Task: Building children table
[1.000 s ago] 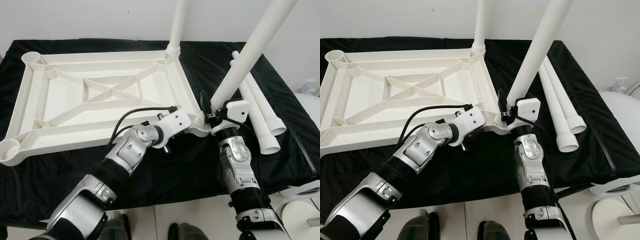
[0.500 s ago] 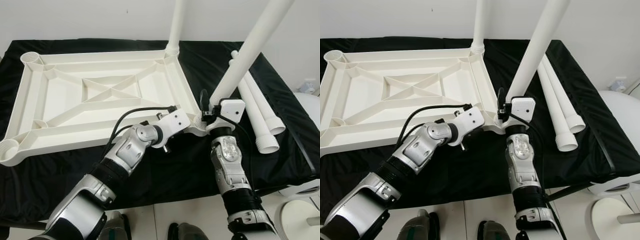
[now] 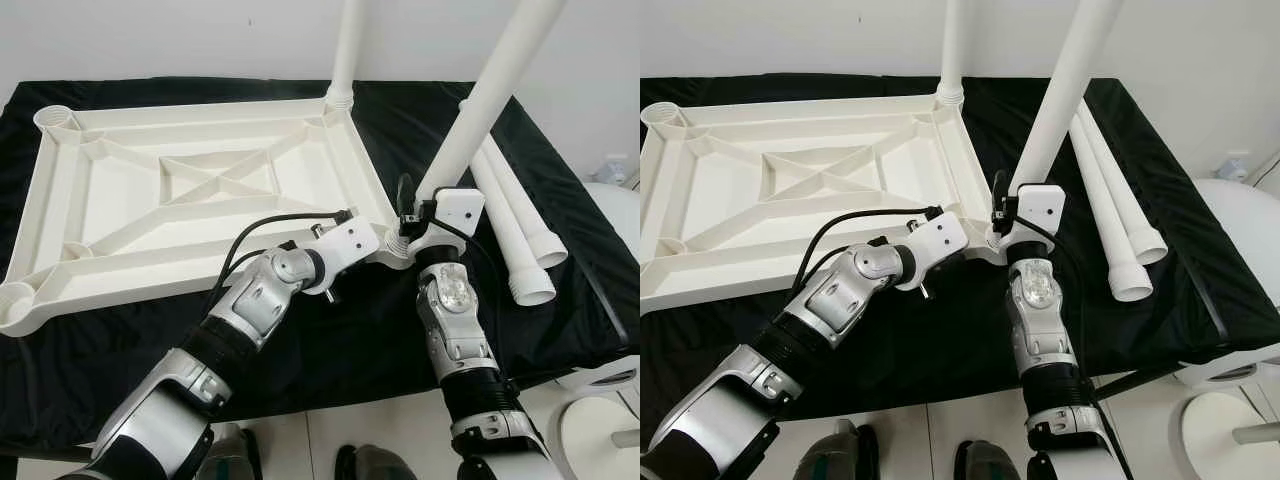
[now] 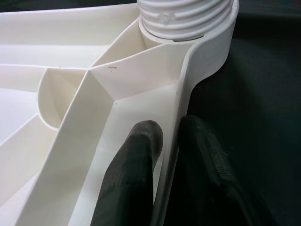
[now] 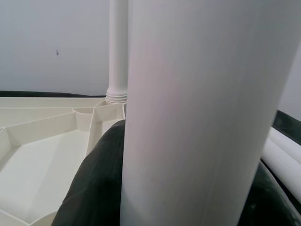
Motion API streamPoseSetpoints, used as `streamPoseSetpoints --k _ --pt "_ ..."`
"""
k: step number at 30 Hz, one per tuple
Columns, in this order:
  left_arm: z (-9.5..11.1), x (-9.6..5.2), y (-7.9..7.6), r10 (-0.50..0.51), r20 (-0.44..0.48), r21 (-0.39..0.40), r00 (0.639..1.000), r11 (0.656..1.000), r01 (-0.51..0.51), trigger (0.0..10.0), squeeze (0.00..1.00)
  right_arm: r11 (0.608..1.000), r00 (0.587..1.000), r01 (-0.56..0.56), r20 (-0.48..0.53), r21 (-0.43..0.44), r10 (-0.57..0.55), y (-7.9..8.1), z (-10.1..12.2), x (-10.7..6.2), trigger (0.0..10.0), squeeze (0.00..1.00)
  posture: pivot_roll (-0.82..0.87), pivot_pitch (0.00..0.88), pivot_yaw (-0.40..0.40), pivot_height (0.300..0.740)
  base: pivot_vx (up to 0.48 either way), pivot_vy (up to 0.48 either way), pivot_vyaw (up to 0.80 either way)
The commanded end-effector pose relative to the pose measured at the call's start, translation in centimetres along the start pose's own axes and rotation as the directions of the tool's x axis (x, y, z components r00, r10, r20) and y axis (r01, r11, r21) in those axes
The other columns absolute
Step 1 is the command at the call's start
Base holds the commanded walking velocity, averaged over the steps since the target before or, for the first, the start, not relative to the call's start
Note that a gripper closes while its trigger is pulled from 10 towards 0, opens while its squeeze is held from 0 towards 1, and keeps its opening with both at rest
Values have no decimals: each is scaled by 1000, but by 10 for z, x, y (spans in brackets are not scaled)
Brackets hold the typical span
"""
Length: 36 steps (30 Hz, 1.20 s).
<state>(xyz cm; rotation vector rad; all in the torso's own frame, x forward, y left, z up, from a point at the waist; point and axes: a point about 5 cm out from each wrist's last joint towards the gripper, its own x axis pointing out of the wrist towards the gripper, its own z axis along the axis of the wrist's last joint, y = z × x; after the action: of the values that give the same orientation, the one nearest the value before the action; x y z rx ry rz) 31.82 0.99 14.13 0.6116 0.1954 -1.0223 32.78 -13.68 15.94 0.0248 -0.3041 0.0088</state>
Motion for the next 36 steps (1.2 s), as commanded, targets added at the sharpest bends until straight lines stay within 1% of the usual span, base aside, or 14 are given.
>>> streamPoseSetpoints --k 1,3,4,10,13,14,17,20,25,30,32,36 --pt "29 -5 1 -12 98 88 995 996 3 10000 0 996 965 83 -248 -27 -88 -25 -42 -17 10000 0 21 78 -6 740 0 0 0" --pt "28 -5 1 -11 98 87 995 996 3 10000 0 997 964 81 -252 -22 -84 -26 -42 -16 10000 0 22 78 -7 740 0 0 0" --pt "28 -5 2 -10 98 86 995 996 2 10000 0 996 963 85 -254 -34 -91 -27 -42 -17 10000 0 24 80 -8 740 0 0 0" --pt "28 -5 3 -4 96 82 995 997 -4 10000 0 996 961 86 -261 -38 -93 -26 -44 -19 10000 0 24 82 -8 740 0 0 0" --pt "28 -5 3 -2 96 82 995 997 -6 10000 0 990 959 134 -247 -47 -141 -26 -43 -21 10000 0 22 82 -6 740 0 0 0" --pt "28 -5 3 -2 96 82 995 997 -6 10000 0 990 959 134 -247 -47 -141 -26 -43 -21 10000 0 22 82 -6 740 0 0 0" --pt "28 -5 4 -2 97 82 995 997 -6 10000 0 980 948 193 -247 -53 -200 -27 -43 -23 10000 0 23 82 -6 740 0 0 0" --pt "29 -5 4 -2 98 82 995 997 -6 10000 0 977 946 206 -246 -55 -213 -27 -43 -23 10000 0 23 82 -6 740 0 0 0" --pt "28 -5 5 4 95 81 995 997 -11 10000 0 950 918 307 -246 -56 -311 -29 -43 -23 10000 0 30 83 -12 740 0 0 0" --pt "28 -6 5 8 96 79 995 997 -16 10000 0 939 911 333 -230 -80 -343 -29 -41 -22 10000 0 31 83 -14 740 0 0 0" --pt "28 -6 6 12 96 78 995 997 -20 10000 0 936 914 337 -205 -103 -351 -27 -38 -21 10000 0 35 83 -16 740 0 0 0" --pt "28 -6 6 15 95 76 995 997 -22 10000 0 933 915 339 -189 -125 -357 -23 -36 -21 10000 0 36 83 -17 740 0 0 0"
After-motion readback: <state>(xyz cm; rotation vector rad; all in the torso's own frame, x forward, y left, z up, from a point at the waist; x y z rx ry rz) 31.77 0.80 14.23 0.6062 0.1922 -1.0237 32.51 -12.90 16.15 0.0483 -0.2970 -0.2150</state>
